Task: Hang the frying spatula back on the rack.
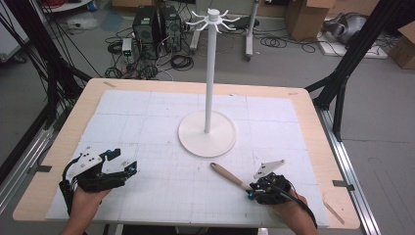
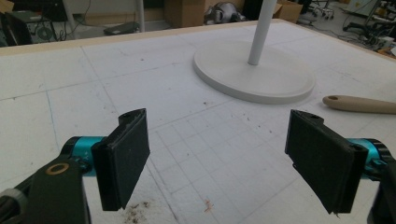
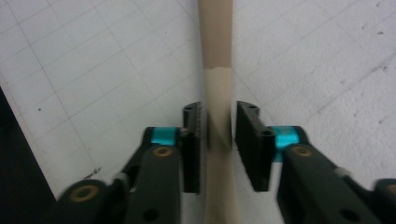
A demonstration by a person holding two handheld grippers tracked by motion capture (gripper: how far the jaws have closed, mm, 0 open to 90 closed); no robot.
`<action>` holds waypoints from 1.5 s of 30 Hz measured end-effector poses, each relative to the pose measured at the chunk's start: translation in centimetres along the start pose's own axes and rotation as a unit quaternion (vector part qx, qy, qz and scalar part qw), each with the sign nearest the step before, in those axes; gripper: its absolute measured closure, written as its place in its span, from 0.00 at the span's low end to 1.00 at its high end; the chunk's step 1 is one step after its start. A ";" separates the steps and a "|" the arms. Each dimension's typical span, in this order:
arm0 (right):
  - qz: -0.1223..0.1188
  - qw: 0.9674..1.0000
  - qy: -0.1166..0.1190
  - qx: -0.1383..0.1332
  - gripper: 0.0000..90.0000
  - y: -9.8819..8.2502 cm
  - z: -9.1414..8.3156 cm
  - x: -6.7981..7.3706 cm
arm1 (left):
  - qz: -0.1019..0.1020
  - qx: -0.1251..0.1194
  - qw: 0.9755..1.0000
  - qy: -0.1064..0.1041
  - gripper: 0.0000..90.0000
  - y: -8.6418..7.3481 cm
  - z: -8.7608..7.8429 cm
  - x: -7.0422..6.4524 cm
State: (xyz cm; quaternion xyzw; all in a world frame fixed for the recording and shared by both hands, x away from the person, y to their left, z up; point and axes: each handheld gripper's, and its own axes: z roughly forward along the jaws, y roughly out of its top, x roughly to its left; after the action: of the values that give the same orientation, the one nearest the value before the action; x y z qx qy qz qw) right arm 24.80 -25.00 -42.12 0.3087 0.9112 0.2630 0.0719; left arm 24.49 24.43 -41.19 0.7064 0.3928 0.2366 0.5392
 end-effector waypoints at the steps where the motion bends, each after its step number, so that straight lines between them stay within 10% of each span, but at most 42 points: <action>1: -0.004 1.000 -0.007 0.006 0.70 -0.2 -0.3 0.1 | 0.000 0.000 1.000 0.000 0.24 0.0 0.0 0.0; 24: -0.003 1.000 -0.008 0.019 0.87 -1.0 -0.6 0.1 | 0.001 0.001 1.000 -0.001 0.24 0.0 0.1 -0.1; 34: 0.026 0.998 0.013 -0.049 0.86 -1.3 -1.8 -0.3 | -0.003 -0.001 1.000 -0.001 0.24 0.0 0.1 -0.1; 45: 0.038 0.989 -0.004 -0.143 0.86 0.0 -3.3 0.5 | -0.002 -0.020 1.000 -0.014 0.25 1.3 -0.1 -1.1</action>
State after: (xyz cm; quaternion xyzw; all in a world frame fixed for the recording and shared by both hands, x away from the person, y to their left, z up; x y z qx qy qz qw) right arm 23.49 -26.14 -39.27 0.3305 0.8515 0.3922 0.1090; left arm 24.19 23.48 -39.85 0.6979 0.3822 0.2337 0.5588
